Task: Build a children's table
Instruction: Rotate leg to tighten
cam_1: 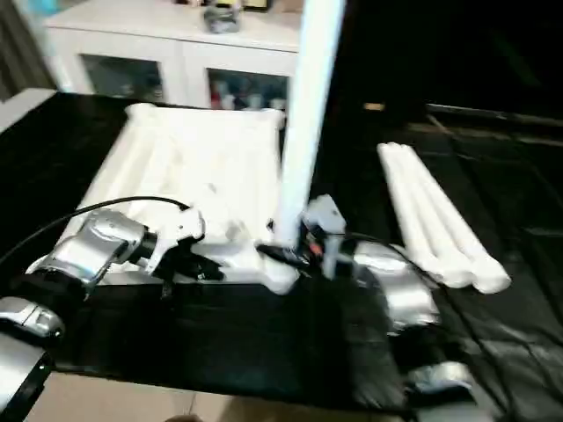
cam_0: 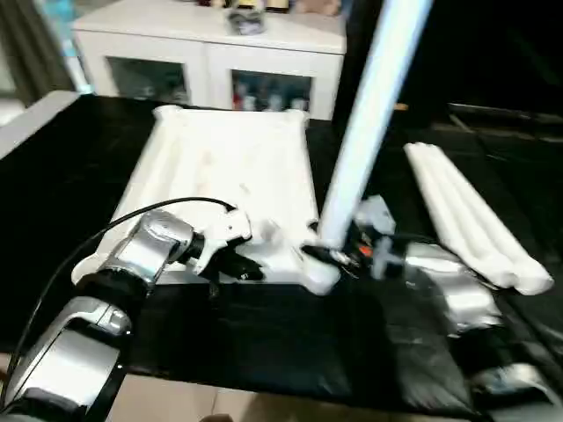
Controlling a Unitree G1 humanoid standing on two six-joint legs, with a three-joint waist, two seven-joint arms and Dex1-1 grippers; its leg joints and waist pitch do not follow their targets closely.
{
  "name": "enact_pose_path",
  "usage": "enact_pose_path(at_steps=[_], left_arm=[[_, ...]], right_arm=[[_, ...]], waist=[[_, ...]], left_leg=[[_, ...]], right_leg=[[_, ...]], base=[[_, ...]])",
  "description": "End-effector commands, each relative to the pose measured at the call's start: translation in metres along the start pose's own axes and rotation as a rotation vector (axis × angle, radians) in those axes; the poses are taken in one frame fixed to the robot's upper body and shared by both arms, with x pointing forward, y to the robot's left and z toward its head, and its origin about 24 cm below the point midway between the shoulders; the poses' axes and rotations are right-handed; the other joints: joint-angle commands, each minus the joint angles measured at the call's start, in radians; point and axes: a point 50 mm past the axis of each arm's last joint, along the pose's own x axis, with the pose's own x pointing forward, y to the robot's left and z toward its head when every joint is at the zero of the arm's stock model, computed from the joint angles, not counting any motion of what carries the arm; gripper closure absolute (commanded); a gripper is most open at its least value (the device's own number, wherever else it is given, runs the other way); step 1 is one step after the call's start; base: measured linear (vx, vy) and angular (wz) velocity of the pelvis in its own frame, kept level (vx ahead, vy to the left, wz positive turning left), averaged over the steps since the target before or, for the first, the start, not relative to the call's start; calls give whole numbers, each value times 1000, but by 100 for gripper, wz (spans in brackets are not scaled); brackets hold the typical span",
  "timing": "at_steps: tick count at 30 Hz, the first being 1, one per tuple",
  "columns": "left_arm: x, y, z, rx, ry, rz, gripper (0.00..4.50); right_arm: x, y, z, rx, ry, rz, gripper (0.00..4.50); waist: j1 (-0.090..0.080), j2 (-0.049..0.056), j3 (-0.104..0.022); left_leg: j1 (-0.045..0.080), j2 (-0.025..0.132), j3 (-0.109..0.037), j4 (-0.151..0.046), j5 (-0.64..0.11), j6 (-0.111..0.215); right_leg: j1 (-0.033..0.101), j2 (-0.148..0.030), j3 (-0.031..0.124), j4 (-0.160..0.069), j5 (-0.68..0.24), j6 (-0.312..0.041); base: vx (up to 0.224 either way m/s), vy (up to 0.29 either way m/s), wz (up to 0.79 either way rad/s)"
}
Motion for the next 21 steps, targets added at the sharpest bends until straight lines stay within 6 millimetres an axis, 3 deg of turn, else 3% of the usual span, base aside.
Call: enact_pose_path(at_steps=[1,2,3,5,6,8,9,10,11,16,20,21], left_arm=[[-11,7,23,-32,-118,136,450],[-11,3,22,-60,-127,150,450],[-10,-4,23,-95,-144,174,450],[-7,-10,25,-125,-160,198,450],[-2,-18,30,-153,-179,226,450],[4,-24,35,-169,-193,244,450],[6,-25,36,-173,-197,248,450],[12,-29,41,-180,-207,249,450],[16,-32,43,-184,-206,258,450],[18,-28,45,-177,-179,313,450],[14,-20,46,-205,-160,397,450],[13,-18,45,-208,-159,409,450]], right_arm=[[-4,3,-44,108,177,-92,259],[0,2,-43,122,175,-136,259],[7,0,-42,134,175,-200,259],[13,-1,-41,151,173,-256,259],[22,-2,-38,190,168,-310,259],[28,0,-37,221,169,-334,259],[29,0,-37,229,170,-337,259],[34,3,-36,236,178,-335,259],[37,5,-37,230,186,-327,259],[41,9,-38,194,208,-308,259],[42,10,-41,193,218,-316,259],[42,11,-41,200,213,-315,224]], waist=[[-4,11,-40],[-8,15,-39],[-15,13,-38],[-23,13,-37],[-26,5,-39],[-28,7,-38],[-29,7,-40],[-29,-5,-41],[-26,-2,-43],[-26,0,-44],[-27,3,-40],[-27,4,-39]], left_leg=[[9,85,-55,-96,-344,-54],[14,81,-52,-93,-356,-47],[13,80,-49,-94,-354,-41],[5,79,-52,-96,-343,-36],[9,81,-49,-95,-344,-37],[14,74,-44,-89,-319,-24],[12,75,-43,-89,-297,-16],[11,76,-39,-90,-280,-9],[10,75,-38,-90,-247,0],[9,75,-34,-90,-216,17],[15,75,-35,-92,-264,4],[15,75,-36,-93,-276,2]], right_leg=[[27,-151,68,-99,-431,-159],[23,-151,64,-110,-455,-150],[23,-149,60,-113,-451,-149],[28,-148,53,-110,-430,-148],[26,-149,53,-109,-425,-154],[20,-145,57,-115,-407,-155],[23,-143,57,-112,-363,-165],[24,-140,57,-111,-341,-162],[27,-138,57,-104,-287,-173],[30,-137,55,-101,-227,-173],[27,-139,54,-110,-287,-165],[26,-140,55,-113,-310,-159]], base=[[0,0,0],[0,0,0],[0,0,0],[0,0,0],[0,0,0],[0,0,0],[0,0,0],[0,0,0],[0,0,0],[0,0,0],[0,0,0],[0,0,0]])
